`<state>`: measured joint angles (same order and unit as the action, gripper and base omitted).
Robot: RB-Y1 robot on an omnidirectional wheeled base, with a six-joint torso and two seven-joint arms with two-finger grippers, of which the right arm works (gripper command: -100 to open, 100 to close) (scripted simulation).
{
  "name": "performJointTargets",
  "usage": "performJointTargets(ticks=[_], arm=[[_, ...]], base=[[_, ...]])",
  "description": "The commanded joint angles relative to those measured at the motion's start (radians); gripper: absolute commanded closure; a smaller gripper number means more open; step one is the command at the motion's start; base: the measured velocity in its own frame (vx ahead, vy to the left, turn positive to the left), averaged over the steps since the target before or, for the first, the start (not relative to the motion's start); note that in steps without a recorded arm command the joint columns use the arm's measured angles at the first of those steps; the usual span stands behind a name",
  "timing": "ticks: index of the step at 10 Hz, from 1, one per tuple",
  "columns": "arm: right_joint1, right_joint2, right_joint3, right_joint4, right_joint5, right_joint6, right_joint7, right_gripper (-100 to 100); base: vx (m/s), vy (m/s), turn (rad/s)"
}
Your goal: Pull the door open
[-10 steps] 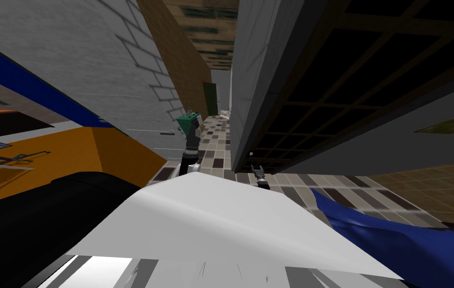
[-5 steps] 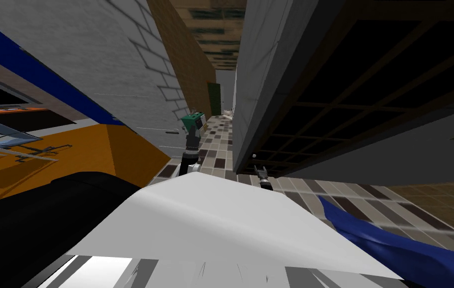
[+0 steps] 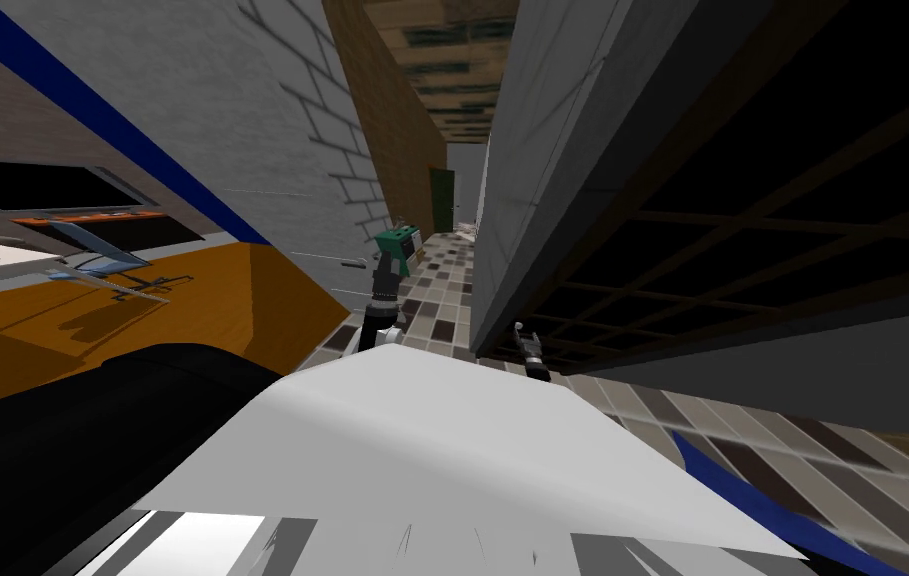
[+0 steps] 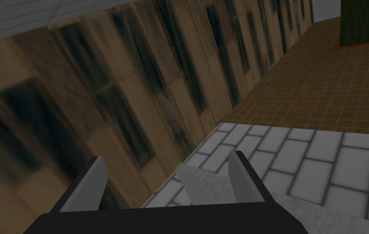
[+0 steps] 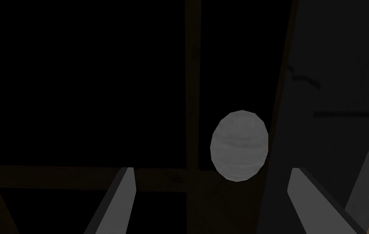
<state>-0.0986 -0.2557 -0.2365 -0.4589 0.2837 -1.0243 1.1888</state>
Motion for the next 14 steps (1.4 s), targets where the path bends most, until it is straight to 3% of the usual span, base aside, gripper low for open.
performJointTargets(ticks=[1, 2, 3, 8, 13, 14], arm=[[-0.009, 0.004, 0.002, -0.002, -0.008, 0.0, 0.001, -100], [0.001, 0.003, 0.002, -0.012, -0.005, 0.004, -0.001, -100], [0.001, 0.003, 0.002, -0.012, -0.005, 0.004, -0.001, 100], [0.001, 0.003, 0.002, -0.012, -0.005, 0.004, -0.001, 100], [0.011, -0.004, 0.016, -0.009, -0.035, 0.011, -0.115, 100], [0.011, -0.004, 0.016, -0.009, -0.035, 0.011, -0.115, 100]], base=[[0.19, 0.013, 0.164], [0.072, 0.008, -0.008], [-0.012, -0.002, 0.007], [-0.013, 0.005, 0.007], [-0.066, -0.015, 0.024], [-0.046, -0.006, -0.003]])
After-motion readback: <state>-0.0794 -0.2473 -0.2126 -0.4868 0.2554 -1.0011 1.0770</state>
